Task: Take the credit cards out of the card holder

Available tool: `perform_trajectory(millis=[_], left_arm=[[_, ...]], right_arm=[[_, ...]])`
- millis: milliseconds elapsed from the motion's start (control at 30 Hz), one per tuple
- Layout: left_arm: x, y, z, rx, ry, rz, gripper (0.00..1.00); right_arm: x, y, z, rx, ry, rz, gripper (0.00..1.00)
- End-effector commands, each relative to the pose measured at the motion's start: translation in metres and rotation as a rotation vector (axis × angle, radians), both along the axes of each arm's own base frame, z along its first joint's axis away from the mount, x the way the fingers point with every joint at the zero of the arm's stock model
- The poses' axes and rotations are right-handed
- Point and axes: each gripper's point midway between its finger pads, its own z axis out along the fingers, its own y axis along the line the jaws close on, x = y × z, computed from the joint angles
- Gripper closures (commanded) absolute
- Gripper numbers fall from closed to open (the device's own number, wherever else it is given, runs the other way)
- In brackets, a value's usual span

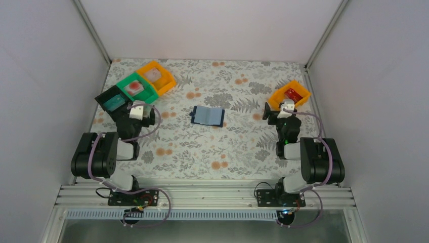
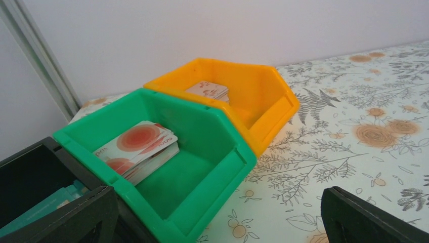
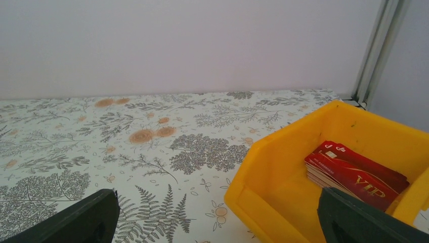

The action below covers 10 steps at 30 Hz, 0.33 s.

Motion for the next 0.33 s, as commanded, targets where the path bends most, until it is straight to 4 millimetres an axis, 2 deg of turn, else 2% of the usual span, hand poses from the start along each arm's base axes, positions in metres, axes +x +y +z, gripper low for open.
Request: perform_trajectory(millis=[0, 300], left_arm=[[0.0067, 0.0074, 0.0153, -0.017, -0.052, 0.048, 0.0], [0.0072, 0.0073, 0.0152, -0.017, -0.051, 0.049, 0.0]], right_arm=[[0.0039, -0.0016, 0.0075, -0.024, -0.027, 0.002, 0.01], [0.004, -0.0016, 0.0078, -0.024, -0.027, 0.002, 0.01]])
